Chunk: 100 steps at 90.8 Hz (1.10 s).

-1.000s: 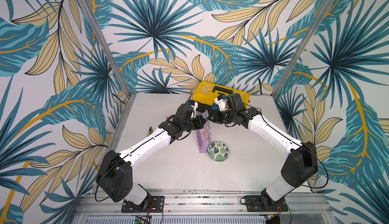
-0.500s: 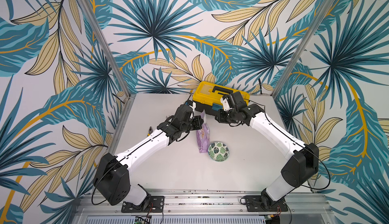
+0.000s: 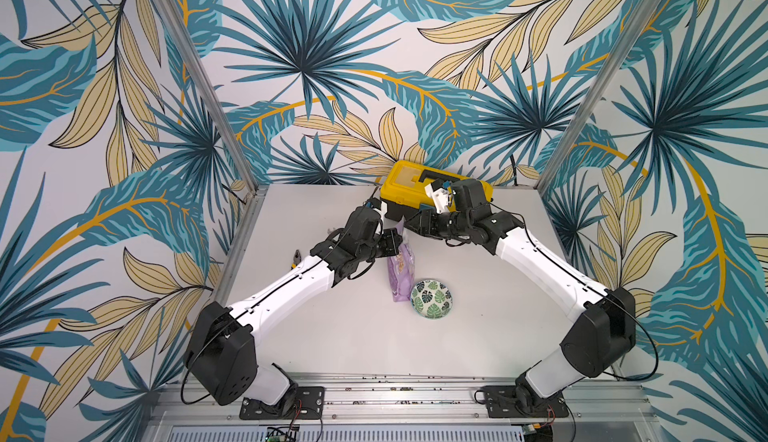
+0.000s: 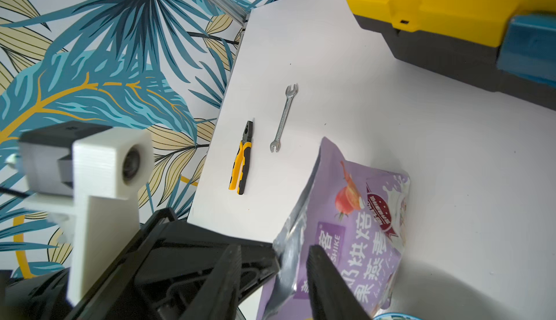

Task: Pour the oats into the breakfast bowl
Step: Open the oats bag at the center of the board.

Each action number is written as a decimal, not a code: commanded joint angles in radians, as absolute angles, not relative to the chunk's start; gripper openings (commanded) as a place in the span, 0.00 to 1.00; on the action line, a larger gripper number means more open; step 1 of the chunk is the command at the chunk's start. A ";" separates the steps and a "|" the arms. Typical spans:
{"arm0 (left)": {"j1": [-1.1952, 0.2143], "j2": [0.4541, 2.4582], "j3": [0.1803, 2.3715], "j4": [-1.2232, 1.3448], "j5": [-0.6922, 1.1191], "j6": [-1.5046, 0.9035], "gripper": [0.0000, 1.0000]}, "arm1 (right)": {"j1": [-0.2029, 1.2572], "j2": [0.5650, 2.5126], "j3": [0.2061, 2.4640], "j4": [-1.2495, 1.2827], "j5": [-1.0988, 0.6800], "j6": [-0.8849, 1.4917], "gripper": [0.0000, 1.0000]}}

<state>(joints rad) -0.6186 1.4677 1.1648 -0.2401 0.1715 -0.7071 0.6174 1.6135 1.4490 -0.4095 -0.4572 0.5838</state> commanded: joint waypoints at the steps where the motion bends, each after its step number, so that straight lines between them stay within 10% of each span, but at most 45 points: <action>1: -0.620 1.448 1.151 -0.230 0.165 -0.710 0.00 | 0.621 1.647 1.440 -0.436 -0.458 0.579 0.39; 39: -0.622 1.449 1.150 -0.226 0.168 -0.711 0.00 | 0.640 1.702 1.430 -0.424 -0.501 0.587 0.27; 59: -0.621 1.441 1.140 -0.228 0.151 -0.711 0.00 | 0.647 1.696 1.430 -0.430 -0.503 0.589 0.00; 100: -0.620 1.412 1.160 -0.344 0.021 -0.656 0.00 | 0.647 1.642 1.483 -0.623 -0.332 0.449 0.00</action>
<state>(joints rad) -0.6346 1.4479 1.1488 -0.2504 0.1207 -0.6933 0.6613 1.6787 1.4857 -0.4843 -0.4114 0.5102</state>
